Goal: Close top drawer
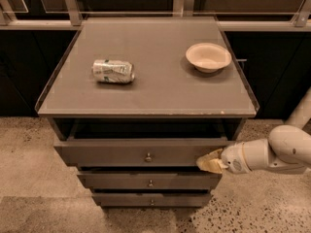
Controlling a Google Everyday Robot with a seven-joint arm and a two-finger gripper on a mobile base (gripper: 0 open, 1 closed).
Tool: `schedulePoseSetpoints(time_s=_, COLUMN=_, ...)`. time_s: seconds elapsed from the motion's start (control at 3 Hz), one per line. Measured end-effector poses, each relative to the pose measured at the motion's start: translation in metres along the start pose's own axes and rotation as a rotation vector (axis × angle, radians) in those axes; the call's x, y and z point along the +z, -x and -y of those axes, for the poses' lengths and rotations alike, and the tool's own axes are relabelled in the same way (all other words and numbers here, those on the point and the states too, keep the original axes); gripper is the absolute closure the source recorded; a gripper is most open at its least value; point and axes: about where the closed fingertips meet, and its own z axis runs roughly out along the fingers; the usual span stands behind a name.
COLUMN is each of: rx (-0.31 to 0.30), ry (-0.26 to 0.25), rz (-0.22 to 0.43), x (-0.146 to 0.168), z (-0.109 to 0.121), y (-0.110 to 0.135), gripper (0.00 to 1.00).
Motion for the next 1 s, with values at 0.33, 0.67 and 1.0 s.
schedulePoseSetpoints(time_s=0.33, rx=-0.055, ry=-0.051, rz=0.021, x=0.003, z=0.002, y=0.017, gripper=1.0)
schedulePoseSetpoints(time_s=0.67, rx=-0.132, ry=-0.158, rz=0.027, x=0.004, z=-0.001, y=0.025, gripper=1.0)
schedulePoseSetpoints(time_s=1.0, rx=-0.195, ry=-0.285, rz=0.033, x=0.006, z=0.002, y=0.028, gripper=1.0)
